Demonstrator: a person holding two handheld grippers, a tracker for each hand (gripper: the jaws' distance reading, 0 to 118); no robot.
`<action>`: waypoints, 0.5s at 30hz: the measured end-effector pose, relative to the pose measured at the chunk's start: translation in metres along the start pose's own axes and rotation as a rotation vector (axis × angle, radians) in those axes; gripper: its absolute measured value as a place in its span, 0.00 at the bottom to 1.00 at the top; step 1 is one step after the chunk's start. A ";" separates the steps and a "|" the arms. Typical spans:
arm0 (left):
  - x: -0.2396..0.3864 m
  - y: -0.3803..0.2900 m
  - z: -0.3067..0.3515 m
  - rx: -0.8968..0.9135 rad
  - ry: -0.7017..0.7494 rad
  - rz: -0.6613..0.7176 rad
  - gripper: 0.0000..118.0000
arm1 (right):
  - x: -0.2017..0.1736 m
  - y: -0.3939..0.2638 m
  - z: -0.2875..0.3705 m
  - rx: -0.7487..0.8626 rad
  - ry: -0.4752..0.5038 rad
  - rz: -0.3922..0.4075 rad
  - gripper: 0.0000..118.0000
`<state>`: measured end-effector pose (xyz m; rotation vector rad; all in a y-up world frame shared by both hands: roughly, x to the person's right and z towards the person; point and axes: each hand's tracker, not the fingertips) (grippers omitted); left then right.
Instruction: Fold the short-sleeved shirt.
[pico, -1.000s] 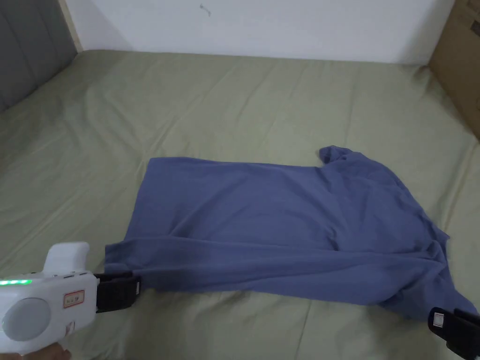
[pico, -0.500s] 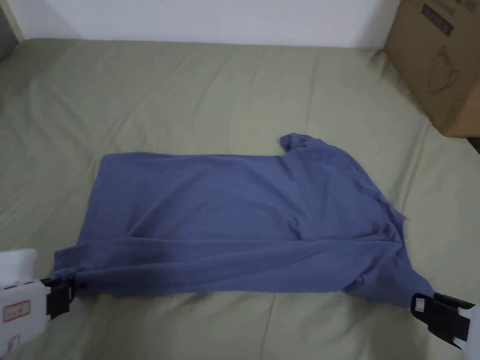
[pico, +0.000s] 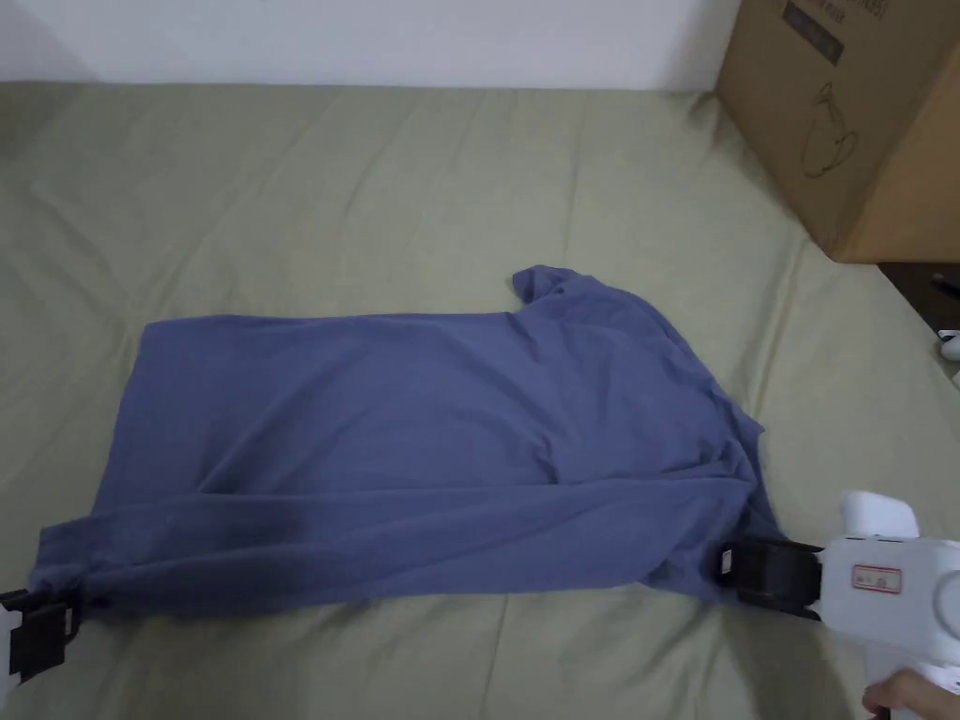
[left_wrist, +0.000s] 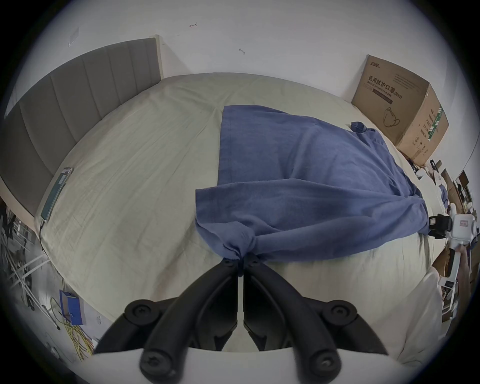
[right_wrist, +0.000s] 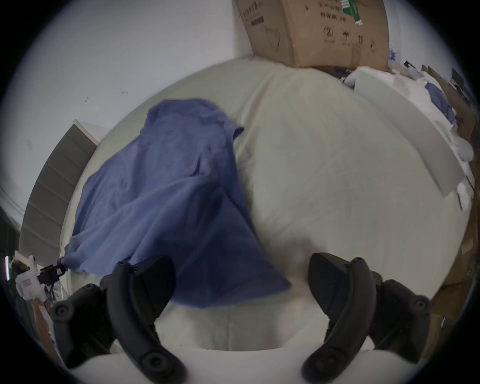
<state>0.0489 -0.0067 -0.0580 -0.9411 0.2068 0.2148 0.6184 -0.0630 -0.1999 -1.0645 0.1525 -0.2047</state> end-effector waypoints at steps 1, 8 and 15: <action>0.000 0.000 0.000 -0.003 0.000 -0.001 0.00 | -0.009 -0.003 -0.002 0.008 -0.095 0.053 0.85; 0.000 0.004 0.001 -0.010 0.005 -0.020 0.00 | -0.033 -0.006 0.016 0.041 -0.100 0.081 0.05; -0.017 0.008 0.026 -0.009 0.008 -0.061 0.00 | -0.015 0.005 0.066 0.085 -0.046 0.050 0.05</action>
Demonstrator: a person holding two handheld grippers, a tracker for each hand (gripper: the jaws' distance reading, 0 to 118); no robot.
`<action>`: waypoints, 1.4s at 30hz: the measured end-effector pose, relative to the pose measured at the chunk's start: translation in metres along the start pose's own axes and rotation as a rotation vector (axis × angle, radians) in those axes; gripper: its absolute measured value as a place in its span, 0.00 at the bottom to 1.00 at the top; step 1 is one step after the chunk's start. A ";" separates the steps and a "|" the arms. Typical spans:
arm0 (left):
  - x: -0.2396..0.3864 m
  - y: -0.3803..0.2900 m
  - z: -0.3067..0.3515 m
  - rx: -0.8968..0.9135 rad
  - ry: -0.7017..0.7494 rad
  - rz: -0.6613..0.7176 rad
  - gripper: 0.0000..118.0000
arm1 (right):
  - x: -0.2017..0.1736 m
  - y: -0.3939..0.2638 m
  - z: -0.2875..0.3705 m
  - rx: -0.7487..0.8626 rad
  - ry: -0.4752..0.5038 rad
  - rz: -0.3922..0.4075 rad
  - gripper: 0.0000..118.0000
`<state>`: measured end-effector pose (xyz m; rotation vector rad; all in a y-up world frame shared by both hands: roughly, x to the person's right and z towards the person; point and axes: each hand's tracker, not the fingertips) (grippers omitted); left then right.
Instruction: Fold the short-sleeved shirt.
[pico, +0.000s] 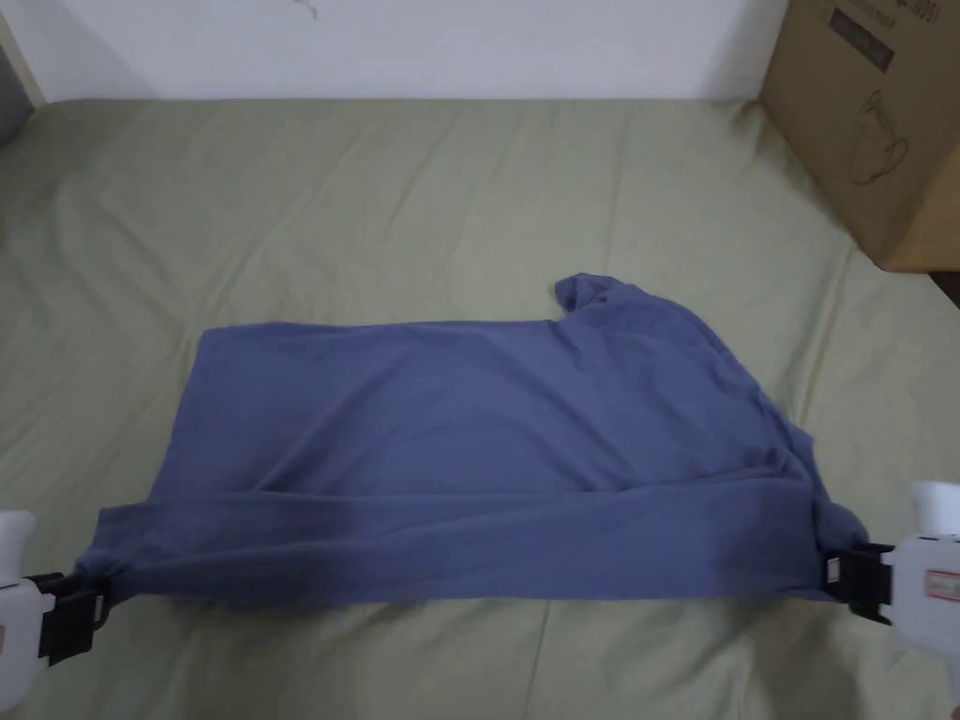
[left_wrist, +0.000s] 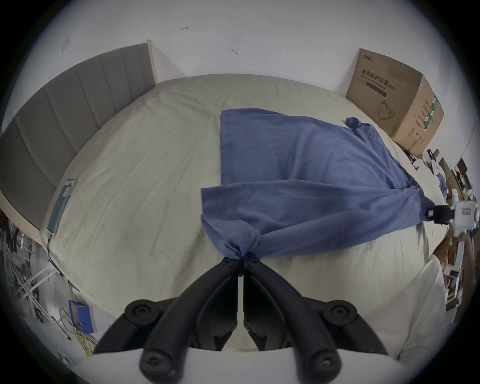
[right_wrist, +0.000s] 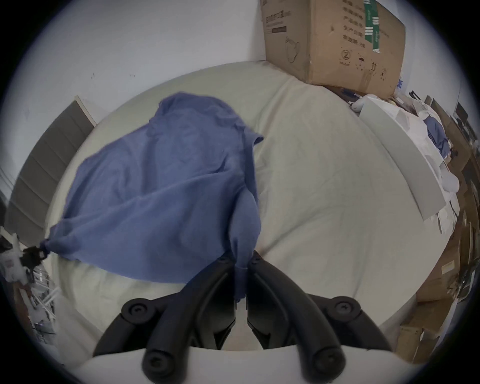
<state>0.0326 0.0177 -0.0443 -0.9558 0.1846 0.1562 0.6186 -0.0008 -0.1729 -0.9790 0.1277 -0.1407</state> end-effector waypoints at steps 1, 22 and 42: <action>-0.005 -0.002 0.006 0.006 -0.010 0.013 0.00 | 0.004 0.000 0.011 0.010 0.012 -0.029 0.05; -0.027 -0.068 0.029 -0.007 -0.045 0.125 1.00 | 0.016 -0.066 0.050 -0.098 -0.055 0.046 0.94; 0.051 0.083 -0.036 0.110 -0.129 0.018 0.00 | -0.023 0.137 -0.048 0.074 0.111 0.087 0.07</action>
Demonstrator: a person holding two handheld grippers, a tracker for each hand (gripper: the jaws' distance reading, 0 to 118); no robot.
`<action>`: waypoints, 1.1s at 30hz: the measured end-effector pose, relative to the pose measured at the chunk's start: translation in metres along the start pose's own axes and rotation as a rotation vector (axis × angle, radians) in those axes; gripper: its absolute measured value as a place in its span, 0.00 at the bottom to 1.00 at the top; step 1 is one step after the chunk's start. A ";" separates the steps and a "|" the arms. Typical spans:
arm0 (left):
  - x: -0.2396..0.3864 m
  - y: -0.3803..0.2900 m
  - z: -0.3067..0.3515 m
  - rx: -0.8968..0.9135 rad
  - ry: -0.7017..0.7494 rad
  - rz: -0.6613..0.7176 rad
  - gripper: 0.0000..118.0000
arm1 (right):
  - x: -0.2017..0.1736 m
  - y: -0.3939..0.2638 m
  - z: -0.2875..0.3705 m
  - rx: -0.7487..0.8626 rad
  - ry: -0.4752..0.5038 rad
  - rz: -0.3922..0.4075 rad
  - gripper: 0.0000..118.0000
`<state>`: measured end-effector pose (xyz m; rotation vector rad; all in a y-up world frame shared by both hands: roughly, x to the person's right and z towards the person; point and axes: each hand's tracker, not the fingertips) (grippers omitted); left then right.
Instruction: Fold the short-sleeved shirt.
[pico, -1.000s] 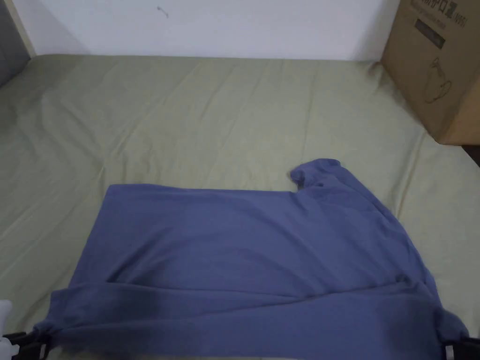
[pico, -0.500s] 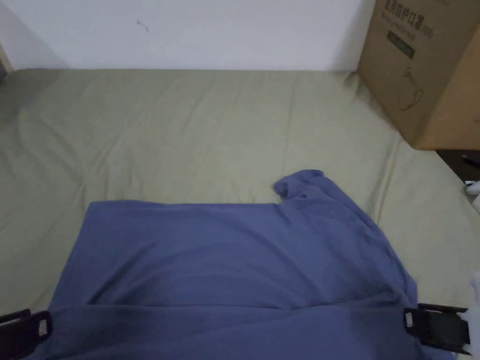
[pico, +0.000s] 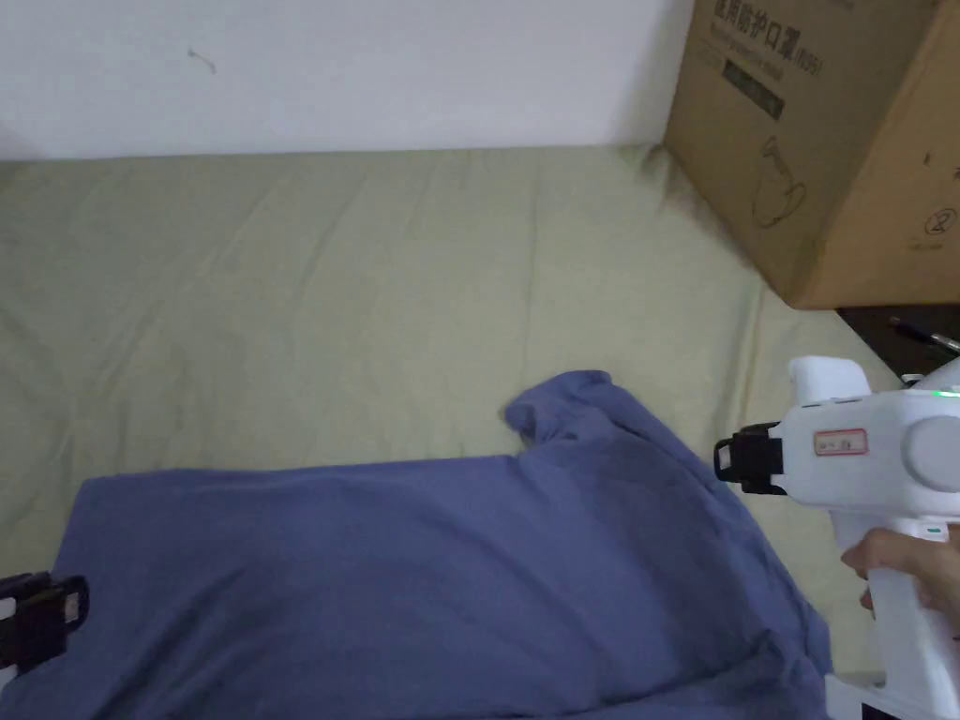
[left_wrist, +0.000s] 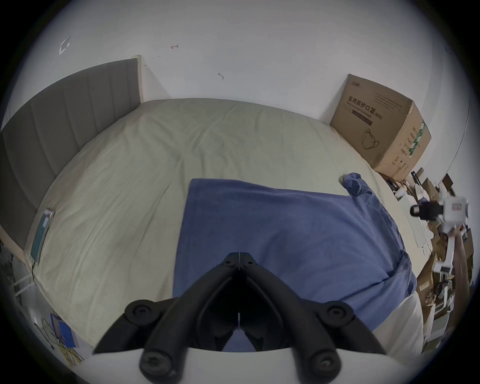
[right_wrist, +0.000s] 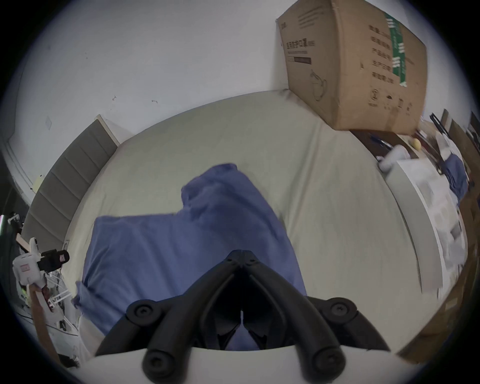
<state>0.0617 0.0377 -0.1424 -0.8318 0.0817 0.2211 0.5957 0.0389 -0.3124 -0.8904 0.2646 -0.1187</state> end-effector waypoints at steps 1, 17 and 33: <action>0.001 0.003 -0.005 -0.006 -0.003 -0.009 0.00 | 0.003 0.010 -0.014 -0.016 0.002 -0.007 0.36; -0.010 0.006 -0.055 -0.109 0.041 -0.018 0.00 | 0.041 0.022 -0.127 -0.165 -0.152 0.010 0.49; -0.051 0.068 -0.094 -0.113 0.112 0.070 0.98 | -0.001 0.041 -0.118 -0.209 -0.262 0.341 0.00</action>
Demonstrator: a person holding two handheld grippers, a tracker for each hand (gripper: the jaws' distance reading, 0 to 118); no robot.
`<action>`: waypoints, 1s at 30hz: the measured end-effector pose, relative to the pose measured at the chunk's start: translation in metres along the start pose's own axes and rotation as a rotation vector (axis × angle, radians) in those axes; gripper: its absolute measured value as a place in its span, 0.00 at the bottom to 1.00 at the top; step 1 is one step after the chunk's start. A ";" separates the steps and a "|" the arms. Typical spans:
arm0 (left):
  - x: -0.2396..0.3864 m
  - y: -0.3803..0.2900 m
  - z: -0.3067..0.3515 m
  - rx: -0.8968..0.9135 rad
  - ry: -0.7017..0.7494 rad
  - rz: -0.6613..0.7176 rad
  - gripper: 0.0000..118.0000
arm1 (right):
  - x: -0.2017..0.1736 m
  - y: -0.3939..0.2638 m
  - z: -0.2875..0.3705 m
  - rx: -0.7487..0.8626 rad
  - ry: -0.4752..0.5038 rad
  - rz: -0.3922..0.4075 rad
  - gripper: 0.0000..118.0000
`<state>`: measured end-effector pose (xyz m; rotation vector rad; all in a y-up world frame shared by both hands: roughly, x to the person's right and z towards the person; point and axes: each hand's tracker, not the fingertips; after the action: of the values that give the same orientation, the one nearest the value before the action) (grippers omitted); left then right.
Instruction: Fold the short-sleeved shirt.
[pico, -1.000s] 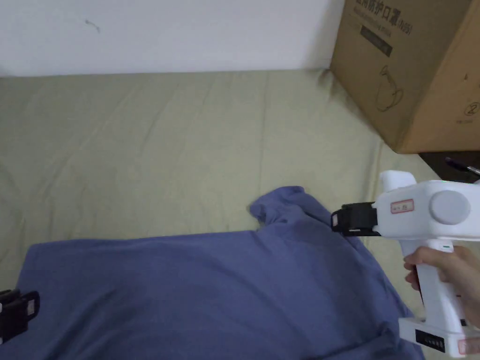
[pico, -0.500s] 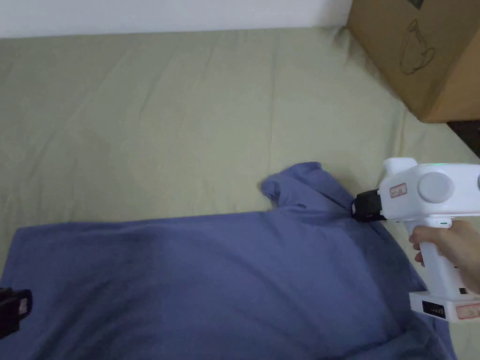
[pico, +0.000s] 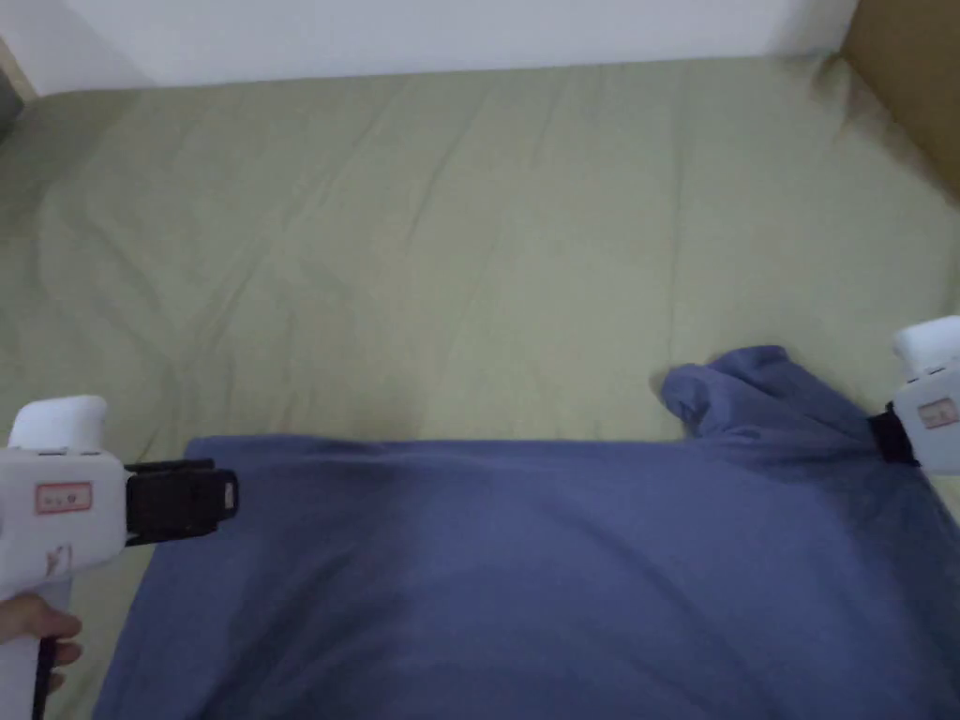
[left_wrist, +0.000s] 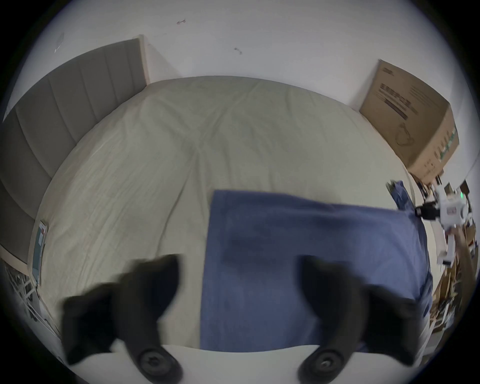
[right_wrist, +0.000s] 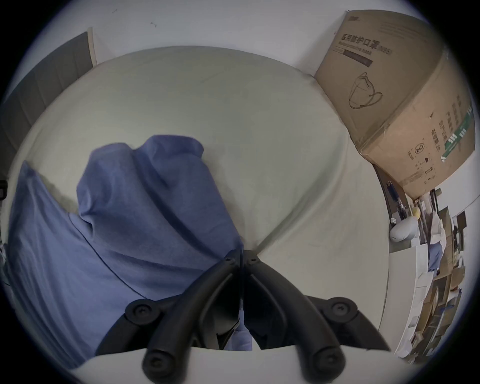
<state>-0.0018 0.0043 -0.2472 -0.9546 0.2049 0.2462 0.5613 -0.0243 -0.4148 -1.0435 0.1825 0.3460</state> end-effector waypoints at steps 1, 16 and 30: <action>-0.003 0.008 -0.004 0.032 0.002 0.009 0.98 | 0.002 0.000 0.004 0.010 0.005 -0.007 0.00; 0.041 0.037 -0.082 -0.078 0.122 -0.120 0.38 | 0.011 0.003 0.018 0.021 0.036 -0.060 0.00; 0.024 0.022 0.070 0.061 0.028 -0.162 0.02 | 0.038 -0.027 0.149 0.181 0.115 -0.133 0.00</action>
<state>0.0192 0.0764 -0.2315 -0.9087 0.1591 0.0773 0.6043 0.1002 -0.3309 -0.8920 0.2412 0.1461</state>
